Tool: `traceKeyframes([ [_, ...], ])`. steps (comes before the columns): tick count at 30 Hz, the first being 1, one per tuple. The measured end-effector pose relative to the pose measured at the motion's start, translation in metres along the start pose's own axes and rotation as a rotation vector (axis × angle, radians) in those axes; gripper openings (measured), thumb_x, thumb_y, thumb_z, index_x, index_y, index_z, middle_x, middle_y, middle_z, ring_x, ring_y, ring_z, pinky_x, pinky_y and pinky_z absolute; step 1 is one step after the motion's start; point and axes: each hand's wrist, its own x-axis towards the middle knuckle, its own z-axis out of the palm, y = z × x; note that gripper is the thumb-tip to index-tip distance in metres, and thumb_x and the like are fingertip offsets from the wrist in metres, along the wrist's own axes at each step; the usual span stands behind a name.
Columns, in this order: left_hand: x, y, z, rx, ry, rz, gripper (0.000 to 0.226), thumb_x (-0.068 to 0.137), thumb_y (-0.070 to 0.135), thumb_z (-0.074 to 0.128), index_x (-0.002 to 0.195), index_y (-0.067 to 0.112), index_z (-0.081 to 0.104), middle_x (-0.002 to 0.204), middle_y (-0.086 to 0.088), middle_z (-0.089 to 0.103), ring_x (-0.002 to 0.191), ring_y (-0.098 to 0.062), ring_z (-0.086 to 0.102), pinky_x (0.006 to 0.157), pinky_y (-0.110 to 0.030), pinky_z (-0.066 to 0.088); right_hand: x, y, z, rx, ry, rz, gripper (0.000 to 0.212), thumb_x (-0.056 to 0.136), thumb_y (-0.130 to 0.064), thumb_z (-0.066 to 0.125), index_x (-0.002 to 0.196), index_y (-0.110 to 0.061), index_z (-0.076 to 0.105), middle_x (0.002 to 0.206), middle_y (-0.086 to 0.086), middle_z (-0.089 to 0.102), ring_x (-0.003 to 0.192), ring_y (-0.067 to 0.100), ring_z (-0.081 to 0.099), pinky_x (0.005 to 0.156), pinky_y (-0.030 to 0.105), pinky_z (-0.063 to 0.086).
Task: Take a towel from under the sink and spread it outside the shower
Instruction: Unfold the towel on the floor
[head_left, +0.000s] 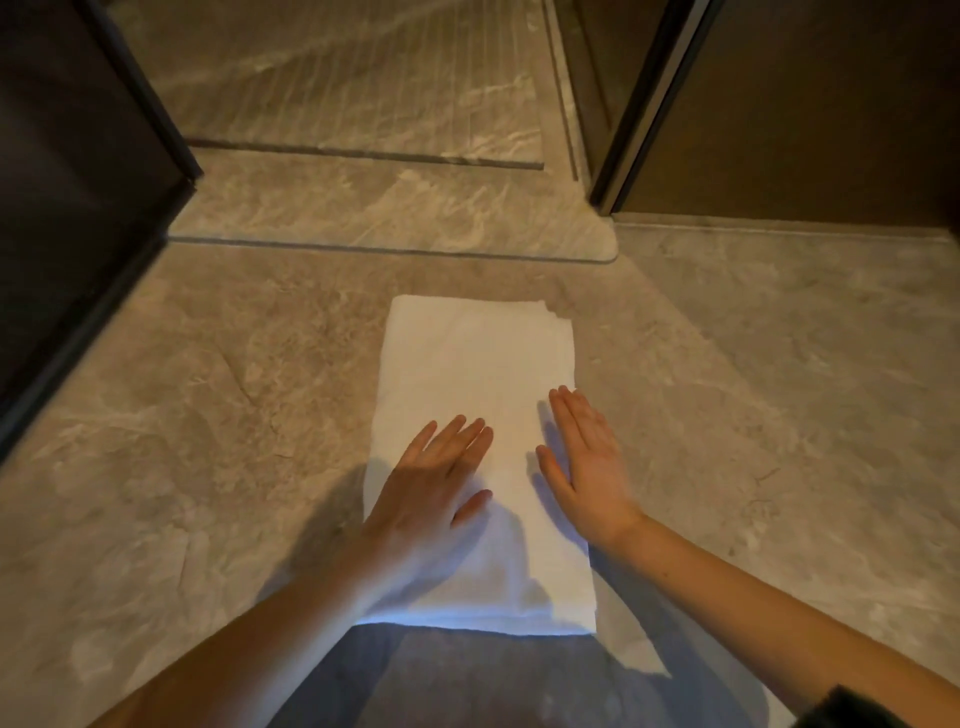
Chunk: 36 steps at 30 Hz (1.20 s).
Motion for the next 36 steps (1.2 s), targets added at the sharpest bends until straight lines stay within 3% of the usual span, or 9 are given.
traceKeyframes([
  [3,0.037,-0.007,-0.002,0.029,-0.026,0.071,0.062,0.099,0.043,0.041,0.151,0.012,0.026,0.158,-0.004,0.026,0.148,-0.022,0.017,0.121,-0.038,0.005,0.024,0.016,-0.010,0.004,0.021,0.059,0.061,0.103,-0.035,0.040,0.154,-0.011,0.018,0.161,0.004,0.015,0.149,0.018,0.010,0.121,0.032,0.008],
  [7,0.080,-0.018,-0.001,0.081,-0.039,0.059,0.065,0.099,0.046,0.037,0.153,0.014,0.020,0.160,-0.004,0.019,0.149,-0.022,0.011,0.120,-0.035,-0.003,0.045,0.030,-0.012,-0.020,0.039,0.085,0.061,0.102,-0.035,0.042,0.154,-0.013,0.019,0.161,0.003,0.018,0.149,0.018,0.013,0.118,0.026,0.006],
  [14,0.102,-0.029,0.015,0.065,-0.033,-0.061,0.066,0.095,0.049,0.036,0.149,0.013,0.032,0.157,-0.009,0.029,0.146,-0.028,0.022,0.120,-0.048,0.010,0.085,0.040,-0.009,-0.010,-0.006,-0.002,0.058,0.102,-0.032,0.042,0.153,-0.012,0.023,0.160,0.006,0.022,0.148,0.020,0.015,0.120,0.030,0.010],
  [18,0.097,-0.035,0.032,0.061,-0.043,-0.097,0.068,0.094,0.052,0.025,0.151,0.016,0.028,0.159,-0.008,0.024,0.147,-0.026,0.020,0.119,-0.046,0.009,0.114,0.043,-0.002,-0.054,-0.048,-0.049,0.059,0.101,-0.033,0.039,0.153,-0.011,0.021,0.160,0.007,0.021,0.149,0.020,0.012,0.121,0.031,0.007],
  [22,0.096,-0.040,0.040,0.060,-0.023,-0.096,0.064,0.097,0.050,0.029,0.151,0.016,0.029,0.159,-0.005,0.025,0.147,-0.023,0.019,0.117,-0.046,0.013,0.123,0.046,0.010,-0.108,-0.059,-0.040,0.058,0.102,-0.032,0.038,0.154,-0.011,0.021,0.161,0.007,0.020,0.150,0.019,0.010,0.122,0.036,0.009],
  [25,0.096,-0.040,0.045,0.059,-0.011,-0.091,0.063,0.097,0.049,0.030,0.150,0.014,0.032,0.157,-0.008,0.029,0.146,-0.024,0.022,0.116,-0.047,0.015,0.111,0.041,0.019,-0.123,-0.014,-0.045,0.058,0.102,-0.033,0.035,0.154,-0.011,0.021,0.161,0.006,0.018,0.150,0.018,0.008,0.122,0.032,0.004],
  [28,0.097,-0.039,0.045,0.068,-0.051,-0.111,0.064,0.097,0.048,0.030,0.150,0.011,0.030,0.157,-0.011,0.029,0.146,-0.026,0.022,0.116,-0.048,0.015,0.089,0.029,0.028,-0.108,-0.037,-0.069,0.059,0.102,-0.038,0.029,0.154,-0.012,0.020,0.161,0.005,0.016,0.150,0.016,0.006,0.122,0.032,0.004],
  [32,0.098,-0.034,0.038,0.068,-0.146,-0.118,0.065,0.097,0.046,0.028,0.152,0.012,0.026,0.159,-0.011,0.023,0.148,-0.026,0.016,0.117,-0.050,0.013,0.070,0.023,0.033,-0.062,-0.066,-0.048,0.061,0.101,-0.039,0.034,0.155,-0.016,0.018,0.161,0.001,0.013,0.150,0.015,0.004,0.122,0.031,0.006],
  [36,0.105,-0.034,0.032,0.135,-0.269,-0.103,0.069,0.095,0.048,0.021,0.152,0.009,0.020,0.160,-0.015,0.015,0.147,-0.032,0.013,0.116,-0.053,0.002,0.070,0.025,0.038,-0.023,-0.039,0.015,0.061,0.100,-0.044,0.034,0.155,-0.022,0.018,0.161,-0.004,0.013,0.149,0.010,0.006,0.122,0.032,0.013],
])
